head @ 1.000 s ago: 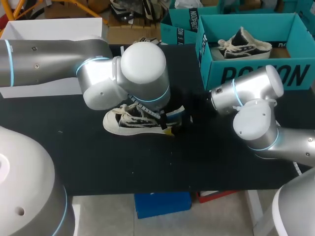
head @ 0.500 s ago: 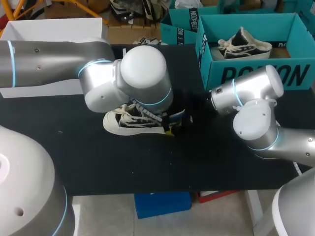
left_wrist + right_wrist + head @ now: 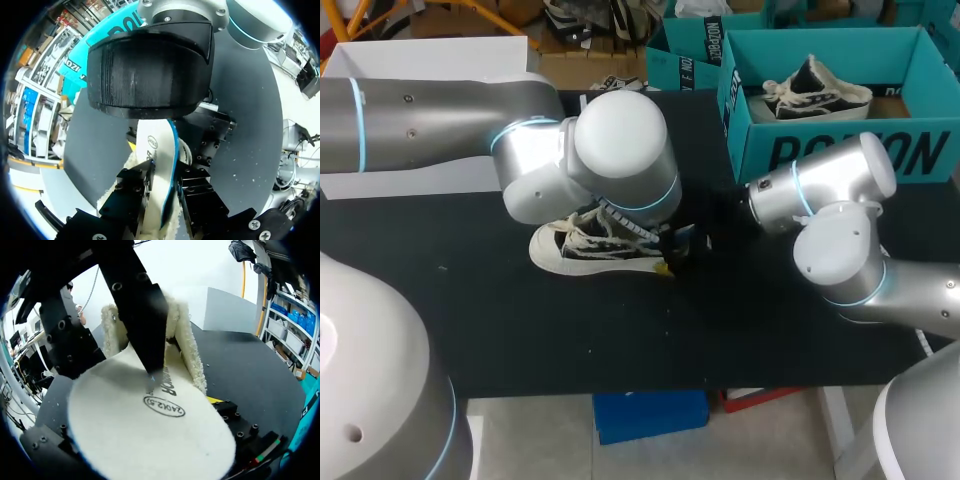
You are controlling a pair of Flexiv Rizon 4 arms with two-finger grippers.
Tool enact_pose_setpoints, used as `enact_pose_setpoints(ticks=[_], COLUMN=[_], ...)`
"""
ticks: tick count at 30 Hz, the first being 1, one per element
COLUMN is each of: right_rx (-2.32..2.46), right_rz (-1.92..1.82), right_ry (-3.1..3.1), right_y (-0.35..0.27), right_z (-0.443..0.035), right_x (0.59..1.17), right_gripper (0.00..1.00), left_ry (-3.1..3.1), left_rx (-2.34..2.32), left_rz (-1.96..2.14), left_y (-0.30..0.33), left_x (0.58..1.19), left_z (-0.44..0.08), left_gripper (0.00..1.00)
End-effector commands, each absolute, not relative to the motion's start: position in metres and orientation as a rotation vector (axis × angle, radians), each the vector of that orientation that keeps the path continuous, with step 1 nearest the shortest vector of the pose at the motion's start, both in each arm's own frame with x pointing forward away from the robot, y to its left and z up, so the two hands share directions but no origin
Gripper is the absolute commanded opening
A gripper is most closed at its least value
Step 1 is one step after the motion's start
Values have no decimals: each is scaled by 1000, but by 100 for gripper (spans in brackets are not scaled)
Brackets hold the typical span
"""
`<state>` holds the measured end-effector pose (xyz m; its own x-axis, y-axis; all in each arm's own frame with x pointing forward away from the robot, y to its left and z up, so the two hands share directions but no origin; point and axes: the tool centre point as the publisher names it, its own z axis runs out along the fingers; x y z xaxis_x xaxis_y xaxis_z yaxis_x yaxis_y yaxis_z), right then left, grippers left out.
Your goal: Take the shoe out of the shoebox, open the shoe tongue, remove and reinsert the insole, then place the shoe into the shoebox
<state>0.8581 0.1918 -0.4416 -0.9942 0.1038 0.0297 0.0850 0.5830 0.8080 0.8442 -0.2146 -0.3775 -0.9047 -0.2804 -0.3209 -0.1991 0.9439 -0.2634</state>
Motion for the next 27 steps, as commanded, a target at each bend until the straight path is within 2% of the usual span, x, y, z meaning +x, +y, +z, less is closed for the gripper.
enact_pose_setpoints(ticks=[1, 4, 6, 27], right_rx=[168, 168, 168, 168], right_rz=[1412, 1412, 1412, 1412], right_ry=[2778, 2778, 2778, 2778], right_y=[193, 193, 193, 193], right_z=[-442, -442, -442, -442], right_x=[858, 858, 858, 858], right_gripper=[0, 0, 0, 0], left_ry=[2731, 2727, 2725, 2944], left_rx=[-339, -327, -311, -92], left_rz=[-336, -345, -351, -549], left_y=[-215, -216, -217, -174], left_x=[842, 841, 840, 802], left_z=[-375, -373, -372, -335], left_gripper=[24, 16, 0, 0])
